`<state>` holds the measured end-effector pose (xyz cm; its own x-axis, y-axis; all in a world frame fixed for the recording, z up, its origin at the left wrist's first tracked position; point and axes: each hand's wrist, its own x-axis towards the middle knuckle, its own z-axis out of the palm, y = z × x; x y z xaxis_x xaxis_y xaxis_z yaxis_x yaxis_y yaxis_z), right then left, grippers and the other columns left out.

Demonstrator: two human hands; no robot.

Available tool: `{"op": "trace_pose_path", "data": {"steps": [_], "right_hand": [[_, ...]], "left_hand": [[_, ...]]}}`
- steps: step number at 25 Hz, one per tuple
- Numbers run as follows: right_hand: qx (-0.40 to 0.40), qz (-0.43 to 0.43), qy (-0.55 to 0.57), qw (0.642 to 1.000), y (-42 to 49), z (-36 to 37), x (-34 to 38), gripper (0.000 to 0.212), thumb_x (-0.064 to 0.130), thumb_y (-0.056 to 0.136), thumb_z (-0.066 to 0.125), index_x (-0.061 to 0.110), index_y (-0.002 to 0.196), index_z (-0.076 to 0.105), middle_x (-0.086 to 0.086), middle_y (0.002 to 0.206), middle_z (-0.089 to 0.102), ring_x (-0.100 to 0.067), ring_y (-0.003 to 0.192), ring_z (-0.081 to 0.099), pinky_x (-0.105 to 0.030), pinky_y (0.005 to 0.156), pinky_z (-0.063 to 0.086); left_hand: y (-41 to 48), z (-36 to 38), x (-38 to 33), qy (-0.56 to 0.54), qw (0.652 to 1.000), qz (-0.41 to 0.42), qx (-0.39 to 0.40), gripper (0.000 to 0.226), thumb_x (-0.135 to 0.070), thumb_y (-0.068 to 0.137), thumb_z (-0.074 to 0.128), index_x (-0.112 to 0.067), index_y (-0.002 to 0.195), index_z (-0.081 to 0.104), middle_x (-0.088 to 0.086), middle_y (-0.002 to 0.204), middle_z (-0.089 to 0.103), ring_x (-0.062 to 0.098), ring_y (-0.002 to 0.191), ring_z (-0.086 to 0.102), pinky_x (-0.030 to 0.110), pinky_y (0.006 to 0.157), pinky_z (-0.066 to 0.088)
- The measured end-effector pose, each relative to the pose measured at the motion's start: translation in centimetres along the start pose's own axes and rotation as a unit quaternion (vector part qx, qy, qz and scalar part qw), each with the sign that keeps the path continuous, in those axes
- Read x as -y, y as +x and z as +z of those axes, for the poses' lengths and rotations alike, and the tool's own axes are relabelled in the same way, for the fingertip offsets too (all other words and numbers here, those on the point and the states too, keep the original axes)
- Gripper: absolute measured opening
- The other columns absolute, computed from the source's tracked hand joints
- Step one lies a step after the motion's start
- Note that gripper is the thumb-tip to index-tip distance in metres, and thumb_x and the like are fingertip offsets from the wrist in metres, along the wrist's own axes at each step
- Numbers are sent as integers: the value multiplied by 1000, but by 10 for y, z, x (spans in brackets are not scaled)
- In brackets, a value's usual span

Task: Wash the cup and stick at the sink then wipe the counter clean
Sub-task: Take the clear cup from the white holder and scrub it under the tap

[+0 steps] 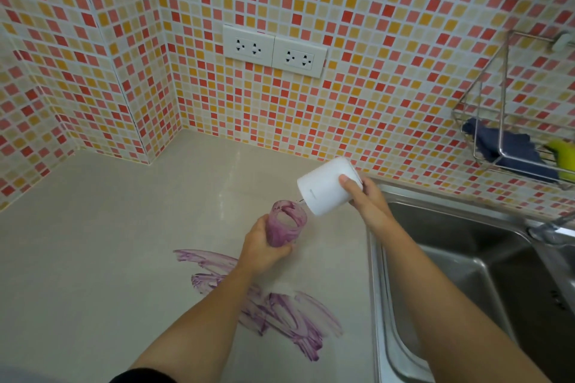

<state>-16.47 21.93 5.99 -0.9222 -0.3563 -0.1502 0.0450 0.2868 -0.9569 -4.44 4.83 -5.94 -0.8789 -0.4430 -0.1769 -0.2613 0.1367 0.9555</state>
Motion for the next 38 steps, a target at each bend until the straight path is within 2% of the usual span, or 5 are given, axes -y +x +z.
{"op": "trace_pose_path", "data": {"steps": [5,18,30,34,38], "right_hand": [[15,76,276,958,-12,3,-65,86,20,52,76,8,128,40,-11,125,54,-21,108,58,-24,76,53],[-35,40,-30,998,-23,34,-105,78,7,43,84,24,109,47,7,98,57,-3,82,56,-13,56,45],[3,25,-142,990,-24,36,-129,112,28,29,93,23,129,44,1,129,53,-19,118,53,-37,95,48],[-28,61,-233,970,-51,-10,-126,120,13,55,77,10,149,1,-7,157,5,-22,144,10,-24,110,17],[-104,51,-236,965,-65,-108,-139,103,20,74,73,7,148,3,-8,158,5,-22,144,9,-27,114,11]], "left_hand": [[6,-13,-2,3,999,-3,-49,72,-26,56,86,-19,118,50,-1,109,64,12,95,64,26,83,54],[7,-40,-16,2,996,30,-81,69,-15,64,85,-10,121,47,1,108,61,13,95,61,1,68,47],[6,-44,-85,-11,990,125,-65,69,-26,62,86,-28,118,46,-5,115,60,11,104,61,25,87,51],[3,7,-145,-33,981,190,4,72,-23,62,86,-33,120,44,-7,118,58,7,107,59,21,85,53],[-9,105,-178,-16,969,235,74,79,-26,58,87,-31,123,42,-1,125,51,9,111,56,25,87,55]]}}
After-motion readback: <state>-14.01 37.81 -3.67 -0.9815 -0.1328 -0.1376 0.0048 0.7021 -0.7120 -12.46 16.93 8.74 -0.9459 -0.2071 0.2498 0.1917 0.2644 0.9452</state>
